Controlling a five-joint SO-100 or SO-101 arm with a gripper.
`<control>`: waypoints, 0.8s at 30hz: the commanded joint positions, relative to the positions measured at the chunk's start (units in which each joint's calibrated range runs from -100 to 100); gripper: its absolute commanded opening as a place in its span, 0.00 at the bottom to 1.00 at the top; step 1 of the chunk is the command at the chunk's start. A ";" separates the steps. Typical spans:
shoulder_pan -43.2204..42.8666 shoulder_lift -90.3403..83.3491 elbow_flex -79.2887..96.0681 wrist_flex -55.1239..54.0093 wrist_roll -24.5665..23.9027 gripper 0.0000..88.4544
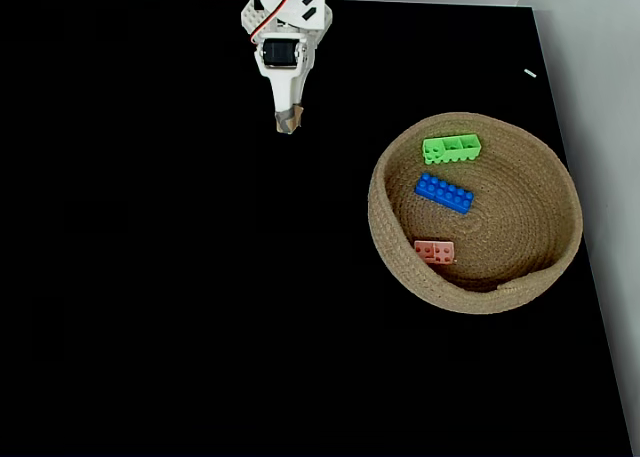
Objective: Place the lego blocks in the tray
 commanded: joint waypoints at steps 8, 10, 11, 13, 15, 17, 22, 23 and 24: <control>-4.72 -0.49 0.80 4.12 -9.08 0.38; -4.39 -0.49 0.80 4.12 -9.13 0.40; -4.23 -0.49 0.80 4.12 -9.28 0.40; -4.06 -0.49 0.80 4.12 -9.13 0.35; -3.32 -0.49 0.80 3.95 -8.74 0.30; -2.99 -0.49 0.80 3.37 -8.50 0.24; -2.74 -0.49 0.80 2.87 -9.04 0.22; -2.66 -0.49 0.80 2.87 -9.04 0.23; -2.58 -0.49 0.80 2.87 -8.99 0.25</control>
